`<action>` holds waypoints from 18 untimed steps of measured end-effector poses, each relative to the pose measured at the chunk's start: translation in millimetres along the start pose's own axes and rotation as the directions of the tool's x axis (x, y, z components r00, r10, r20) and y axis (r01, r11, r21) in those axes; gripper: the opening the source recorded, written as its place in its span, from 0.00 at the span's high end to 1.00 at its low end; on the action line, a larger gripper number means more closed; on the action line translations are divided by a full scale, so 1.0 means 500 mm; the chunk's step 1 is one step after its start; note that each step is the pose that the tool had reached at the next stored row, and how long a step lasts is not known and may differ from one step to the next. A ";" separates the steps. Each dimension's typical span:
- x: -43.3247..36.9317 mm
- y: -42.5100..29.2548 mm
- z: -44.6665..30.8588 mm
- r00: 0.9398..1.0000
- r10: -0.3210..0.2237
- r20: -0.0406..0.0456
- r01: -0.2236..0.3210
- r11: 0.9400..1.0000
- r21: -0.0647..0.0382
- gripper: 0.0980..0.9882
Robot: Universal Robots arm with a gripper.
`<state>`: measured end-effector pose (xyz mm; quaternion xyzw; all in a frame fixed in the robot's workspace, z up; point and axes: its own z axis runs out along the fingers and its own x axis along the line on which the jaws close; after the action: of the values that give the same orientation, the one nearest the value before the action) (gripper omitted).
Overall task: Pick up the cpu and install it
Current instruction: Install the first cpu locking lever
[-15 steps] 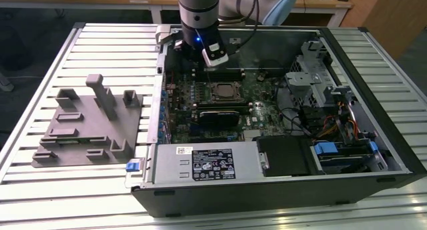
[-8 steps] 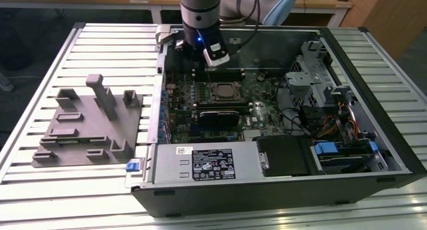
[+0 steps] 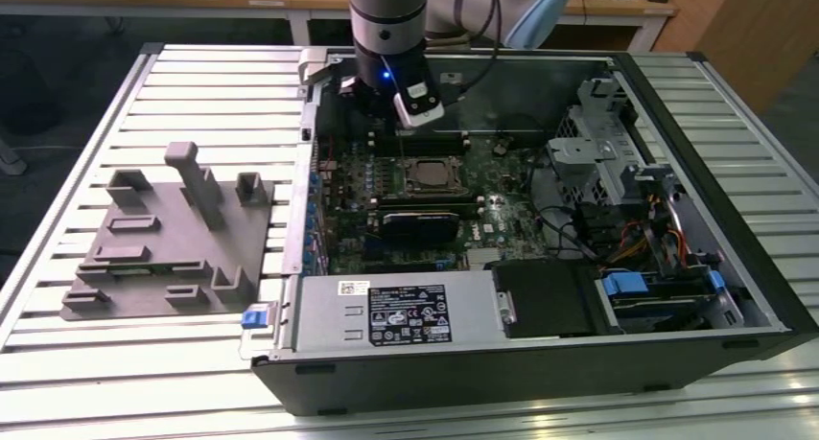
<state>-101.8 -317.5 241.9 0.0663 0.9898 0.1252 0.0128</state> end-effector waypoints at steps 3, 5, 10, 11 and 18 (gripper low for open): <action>-0.005 0.001 0.000 1.000 0.000 0.000 0.000 1.000 0.000 0.99; -0.008 0.001 0.000 1.000 0.000 0.000 0.000 1.000 0.000 0.99; -0.022 0.003 0.001 1.000 0.000 0.000 0.000 1.000 0.000 0.99; -0.026 0.003 0.001 1.000 0.000 0.000 0.000 1.000 0.000 0.99; -0.056 0.007 0.002 1.000 0.001 0.000 -0.001 1.000 0.000 0.99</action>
<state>-73.8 -317.6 241.9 0.0670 0.9898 0.1252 0.0129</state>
